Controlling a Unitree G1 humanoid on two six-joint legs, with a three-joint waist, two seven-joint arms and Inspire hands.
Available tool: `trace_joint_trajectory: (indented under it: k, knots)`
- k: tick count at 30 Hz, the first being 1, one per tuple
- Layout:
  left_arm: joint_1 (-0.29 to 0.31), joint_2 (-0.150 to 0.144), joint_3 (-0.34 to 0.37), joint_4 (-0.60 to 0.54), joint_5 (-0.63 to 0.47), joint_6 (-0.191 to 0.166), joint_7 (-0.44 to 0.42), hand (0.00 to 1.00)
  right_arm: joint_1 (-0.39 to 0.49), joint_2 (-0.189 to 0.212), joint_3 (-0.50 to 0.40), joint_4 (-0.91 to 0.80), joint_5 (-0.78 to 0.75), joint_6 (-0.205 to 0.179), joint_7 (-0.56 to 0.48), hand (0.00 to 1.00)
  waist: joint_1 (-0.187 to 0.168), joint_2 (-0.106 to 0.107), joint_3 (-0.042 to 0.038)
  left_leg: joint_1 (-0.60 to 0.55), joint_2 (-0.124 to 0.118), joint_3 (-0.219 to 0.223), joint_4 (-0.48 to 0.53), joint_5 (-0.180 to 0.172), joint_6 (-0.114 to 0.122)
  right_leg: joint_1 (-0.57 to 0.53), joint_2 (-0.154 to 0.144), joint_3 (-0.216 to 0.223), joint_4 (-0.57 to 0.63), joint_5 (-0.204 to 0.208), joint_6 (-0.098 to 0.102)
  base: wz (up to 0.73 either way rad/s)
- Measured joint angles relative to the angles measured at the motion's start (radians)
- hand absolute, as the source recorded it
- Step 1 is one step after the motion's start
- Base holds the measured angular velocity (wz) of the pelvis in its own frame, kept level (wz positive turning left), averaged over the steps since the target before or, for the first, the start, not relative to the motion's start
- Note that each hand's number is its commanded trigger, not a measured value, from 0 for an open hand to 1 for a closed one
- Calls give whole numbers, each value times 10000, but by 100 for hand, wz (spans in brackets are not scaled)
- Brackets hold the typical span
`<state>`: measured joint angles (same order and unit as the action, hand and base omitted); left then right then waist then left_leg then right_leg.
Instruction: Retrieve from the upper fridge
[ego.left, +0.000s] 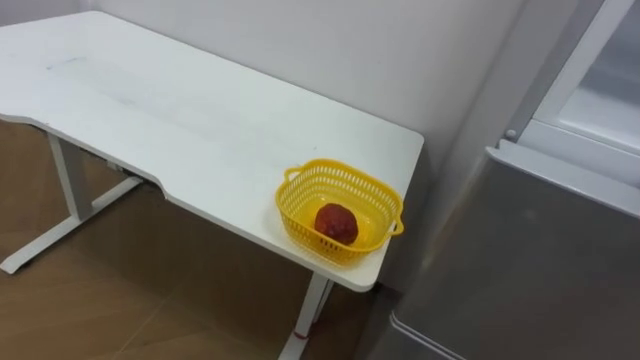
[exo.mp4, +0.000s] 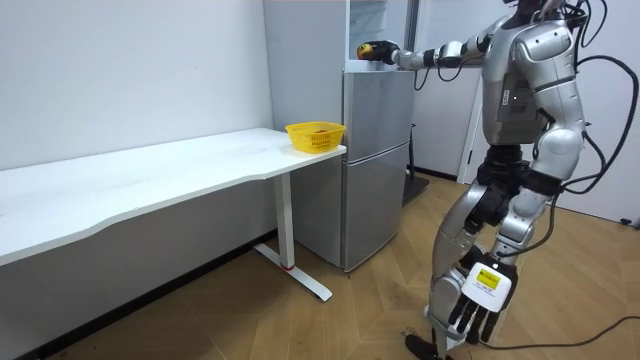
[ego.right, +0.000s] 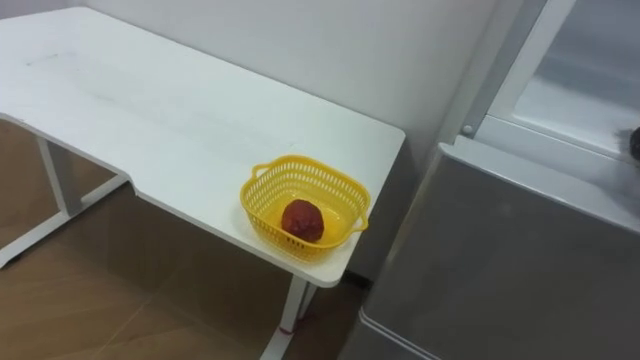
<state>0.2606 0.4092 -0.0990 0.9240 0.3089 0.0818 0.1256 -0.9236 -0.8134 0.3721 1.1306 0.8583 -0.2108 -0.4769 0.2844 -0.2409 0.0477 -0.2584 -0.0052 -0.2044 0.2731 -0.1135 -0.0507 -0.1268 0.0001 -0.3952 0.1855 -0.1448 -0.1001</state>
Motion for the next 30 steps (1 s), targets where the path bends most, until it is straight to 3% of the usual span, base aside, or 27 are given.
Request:
trace_joint_trajectory:
  k: [11, 20, 24, 28, 30]
  knots:
    - [-63, -3, 15, 57, 4, 71, -86, 0, -10, -161, 248, -91, -37, 61, -234, 100, 30, -2, -3, 112, 5, 50, -63, -25, 9, 54, 13, 79, -16, -3, 6, 0]
    - [167, -59, 484, 17, 94, 333, -119, 0, -589, -213, -105, -193, 26, 748, 425, 100, -90, 19, -82, 427, 15, 128, -175, -125, 30, 325, 23, 98, -166, -8, 31, -2]
    - [152, -94, 731, 27, 84, 364, -120, 0, -578, -197, -58, -993, 424, 1192, 1183, 100, -336, 93, -103, 824, 70, 449, -388, -146, 66, 526, 23, 385, -181, -28, 65, -21]
    - [156, -419, 1416, 101, 105, 262, -98, 0, -182, -166, -115, -2661, 419, 1494, 1741, 100, -649, 253, -193, 1133, 139, 934, -531, -154, 81, 623, 14, 738, -137, -26, 70, -28]
    - [192, -644, 1622, 106, 120, 260, -61, 0, 305, -45, -638, -3986, 394, 1699, 1894, 100, -946, 347, -257, 1151, 126, 946, -529, -160, 90, 624, 15, 805, -148, -26, 85, -9]
